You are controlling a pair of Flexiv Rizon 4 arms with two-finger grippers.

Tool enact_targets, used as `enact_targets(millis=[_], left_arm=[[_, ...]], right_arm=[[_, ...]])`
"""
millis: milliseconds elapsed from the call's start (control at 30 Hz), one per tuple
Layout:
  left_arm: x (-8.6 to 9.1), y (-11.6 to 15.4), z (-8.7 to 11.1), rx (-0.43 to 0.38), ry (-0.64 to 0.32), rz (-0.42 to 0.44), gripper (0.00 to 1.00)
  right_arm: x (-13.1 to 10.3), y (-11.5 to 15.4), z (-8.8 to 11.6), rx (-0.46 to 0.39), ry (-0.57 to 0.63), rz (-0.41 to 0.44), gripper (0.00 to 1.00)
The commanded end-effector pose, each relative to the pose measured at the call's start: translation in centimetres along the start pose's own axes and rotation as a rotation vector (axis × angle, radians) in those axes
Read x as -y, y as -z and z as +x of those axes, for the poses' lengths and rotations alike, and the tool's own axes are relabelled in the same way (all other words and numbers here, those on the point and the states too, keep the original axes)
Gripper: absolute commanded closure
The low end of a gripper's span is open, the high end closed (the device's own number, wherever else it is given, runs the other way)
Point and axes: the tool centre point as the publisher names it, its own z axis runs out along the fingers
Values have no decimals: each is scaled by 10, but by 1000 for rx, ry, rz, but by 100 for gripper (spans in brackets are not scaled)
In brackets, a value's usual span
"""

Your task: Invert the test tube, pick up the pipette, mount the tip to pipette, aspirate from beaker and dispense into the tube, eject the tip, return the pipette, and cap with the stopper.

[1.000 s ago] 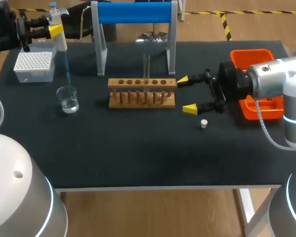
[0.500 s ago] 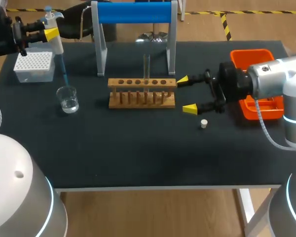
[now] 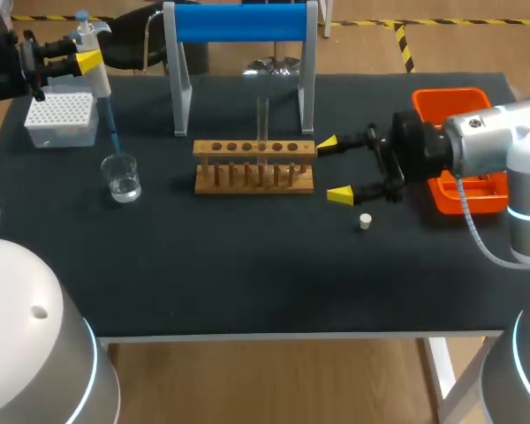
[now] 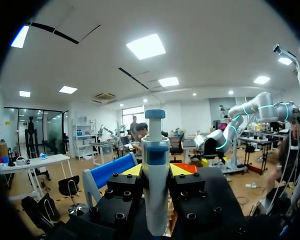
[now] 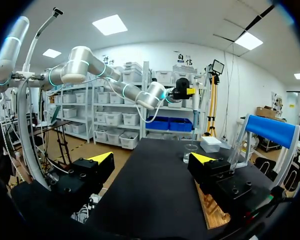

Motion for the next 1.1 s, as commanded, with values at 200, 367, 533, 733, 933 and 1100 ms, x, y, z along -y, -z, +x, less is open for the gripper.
enact_targets(millis=[200, 367, 533, 733, 933, 1100], left_arm=[[0, 1, 0, -1, -1, 2, 100], [0, 1, 0, -1, -1, 2, 100], [0, 1, 0, -1, -1, 2, 100], [0, 1, 0, -1, -1, 2, 100], [0, 1, 0, -1, -1, 2, 100], [0, 1, 0, -1, -1, 2, 100]], right_arm=[[-1, 1, 1, 0, 0, 2, 0], [-1, 1, 1, 0, 0, 2, 0], [-1, 1, 1, 0, 0, 2, 0], [-8, -17, 6, 64, 4, 81, 0], [-18, -49, 6, 142, 14, 166, 0], [-23, -84, 4, 183, -3, 251, 0]])
